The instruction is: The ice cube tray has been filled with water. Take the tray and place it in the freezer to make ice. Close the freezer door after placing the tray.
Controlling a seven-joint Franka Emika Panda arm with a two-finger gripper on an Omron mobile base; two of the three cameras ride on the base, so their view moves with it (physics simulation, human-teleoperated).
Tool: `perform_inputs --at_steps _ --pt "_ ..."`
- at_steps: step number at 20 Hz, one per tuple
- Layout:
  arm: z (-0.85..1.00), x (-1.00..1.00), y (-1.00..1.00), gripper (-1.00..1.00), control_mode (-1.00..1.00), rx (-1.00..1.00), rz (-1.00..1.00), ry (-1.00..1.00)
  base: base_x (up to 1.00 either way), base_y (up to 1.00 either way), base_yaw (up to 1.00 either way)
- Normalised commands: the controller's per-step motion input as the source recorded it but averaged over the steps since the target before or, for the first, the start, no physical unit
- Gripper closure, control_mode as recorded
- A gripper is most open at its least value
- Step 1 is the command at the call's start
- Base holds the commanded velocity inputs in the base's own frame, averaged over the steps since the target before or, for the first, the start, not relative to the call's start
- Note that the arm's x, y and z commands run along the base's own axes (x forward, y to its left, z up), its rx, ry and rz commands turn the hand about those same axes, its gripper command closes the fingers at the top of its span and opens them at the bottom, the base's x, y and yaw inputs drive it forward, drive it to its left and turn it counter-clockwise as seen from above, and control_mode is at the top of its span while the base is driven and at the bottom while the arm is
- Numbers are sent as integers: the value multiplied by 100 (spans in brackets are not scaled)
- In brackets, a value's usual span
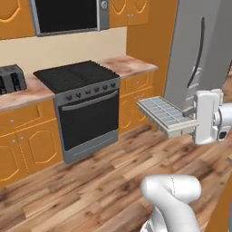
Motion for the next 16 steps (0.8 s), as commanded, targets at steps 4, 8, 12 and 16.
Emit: perform_inputs --at_steps 4,8,12,16 --pt "0 0 0 100 100 0 0 0 62 8 -41" --pt "0 0 0 100 100 0 0 0 53 0 -40" --pt "0 0 0 100 100 0 0 0 53 0 -39" --pt "0 0 0 100 100 0 0 0 56 3 -38"
